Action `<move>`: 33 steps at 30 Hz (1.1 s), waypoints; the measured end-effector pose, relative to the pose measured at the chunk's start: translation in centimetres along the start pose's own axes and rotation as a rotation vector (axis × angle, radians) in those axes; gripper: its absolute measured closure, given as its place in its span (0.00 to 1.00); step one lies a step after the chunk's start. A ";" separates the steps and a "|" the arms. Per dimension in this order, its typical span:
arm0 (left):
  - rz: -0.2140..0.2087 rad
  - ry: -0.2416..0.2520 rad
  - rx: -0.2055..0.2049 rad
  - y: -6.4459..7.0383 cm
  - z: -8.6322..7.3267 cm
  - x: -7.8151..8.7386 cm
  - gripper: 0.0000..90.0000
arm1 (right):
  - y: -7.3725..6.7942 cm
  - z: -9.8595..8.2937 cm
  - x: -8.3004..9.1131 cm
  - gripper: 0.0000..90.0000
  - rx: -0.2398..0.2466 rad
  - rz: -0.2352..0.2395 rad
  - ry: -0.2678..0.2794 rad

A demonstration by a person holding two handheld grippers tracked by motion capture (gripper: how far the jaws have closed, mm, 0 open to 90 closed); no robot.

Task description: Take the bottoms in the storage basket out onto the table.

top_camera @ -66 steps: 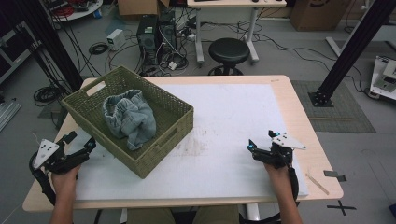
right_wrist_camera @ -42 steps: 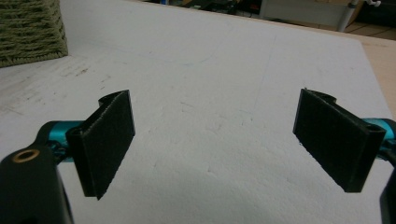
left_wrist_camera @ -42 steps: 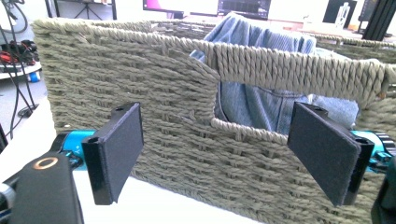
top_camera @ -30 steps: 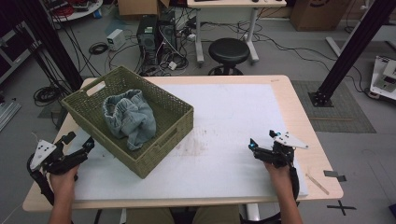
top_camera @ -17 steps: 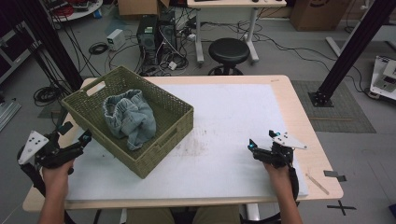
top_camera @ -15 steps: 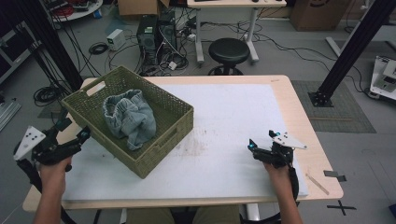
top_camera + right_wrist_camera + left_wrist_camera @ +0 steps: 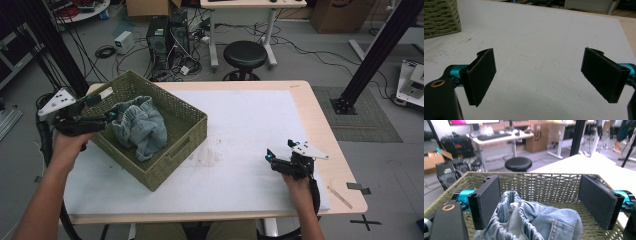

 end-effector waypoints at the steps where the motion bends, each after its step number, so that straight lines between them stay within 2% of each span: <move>1: 0.002 -0.026 -0.009 -0.1 0.0 -0.5 0.20 | 0.0 0.0 0.0 0.14 0.002 0.000 0.001; 2: 0.002 -0.026 -0.009 -0.1 0.0 -0.5 0.20 | 0.0 0.0 0.0 0.14 0.003 0.000 0.002; 3: 0.013 -0.071 -0.024 -0.4 0.0 -1.6 0.20 | 0.0 0.0 0.0 0.14 0.002 0.001 0.002; 4: 0.015 -0.090 -0.024 -0.5 0.0 -2.1 0.20 | 0.0 0.0 0.0 0.14 0.001 0.002 0.002; 6: 0.002 -0.111 -0.014 -0.7 0.0 -2.8 0.20 | 0.0 0.0 0.0 0.14 0.000 0.002 0.001; 9: -0.020 -0.185 -0.017 -1.0 -0.1 -4.4 0.20 | 0.1 0.0 0.0 0.14 0.000 0.004 0.000; 10: -0.020 -0.185 -0.017 -1.0 -0.1 -4.4 0.20 | 0.1 0.0 0.0 0.14 0.000 0.004 0.000; 11: -0.040 -0.221 -0.007 -0.8 0.0 -5.3 0.20 | 0.1 0.0 0.0 0.14 -0.001 0.006 0.000; 12: -0.040 -0.221 -0.007 -0.8 0.0 -5.3 0.20 | 0.1 0.0 0.0 0.14 -0.002 0.006 -0.001; 13: -0.079 -0.248 -0.016 0.0 0.1 -6.4 0.20 | 0.1 0.0 0.0 0.14 0.000 0.006 -0.001; 14: -0.101 -0.264 -0.028 0.5 0.1 -6.8 0.20 | 0.1 0.0 0.0 0.14 -0.003 0.007 -0.005; 18: -0.132 -0.325 -0.050 1.8 -0.4 -8.4 0.20 | 0.1 0.0 0.0 0.14 -0.006 0.007 -0.006; 20: -0.133 -0.335 -0.058 2.1 -0.5 -8.7 0.20 | 0.1 0.0 -0.1 0.14 -0.001 0.009 -0.005; 22: -0.074 -0.389 -0.110 2.4 -0.7 -9.5 0.21 | 0.1 0.0 -0.1 0.14 0.000 0.009 -0.005; 23: -0.074 -0.389 -0.110 2.4 -0.7 -9.5 0.21 | 0.1 0.0 -0.1 0.14 -0.001 0.010 -0.006; 24: -0.024 -0.446 -0.133 2.3 -1.0 -10.1 0.21 | 0.0 0.0 0.0 0.14 -0.003 0.011 -0.007; 26: 0.018 -0.507 -0.165 2.1 -1.3 -10.8 0.21 | 0.0 0.0 -0.1 0.14 -0.004 0.012 -0.007; 27: 0.045 -0.539 -0.161 2.0 -1.5 -11.2 0.21 | 0.0 0.0 -0.1 0.14 -0.003 0.011 -0.007; 30: 0.085 -0.592 -0.120 1.2 -2.1 -12.1 0.21 | 0.0 0.0 -0.1 0.14 -0.002 0.013 -0.007; 33: 0.074 -0.652 -0.092 0.6 -3.0 -13.0 0.21 | 0.0 0.0 0.0 0.14 -0.003 0.015 -0.007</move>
Point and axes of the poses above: each handheld gripper's, and its own axes: x roughly backward along the jaws, z roughly out of its top, y roughly to its right, the point moved 3 cm from there along -x, roughly forward along the jaws, and after that the axes turned 5 degrees about -y, right-handed, at the moved point
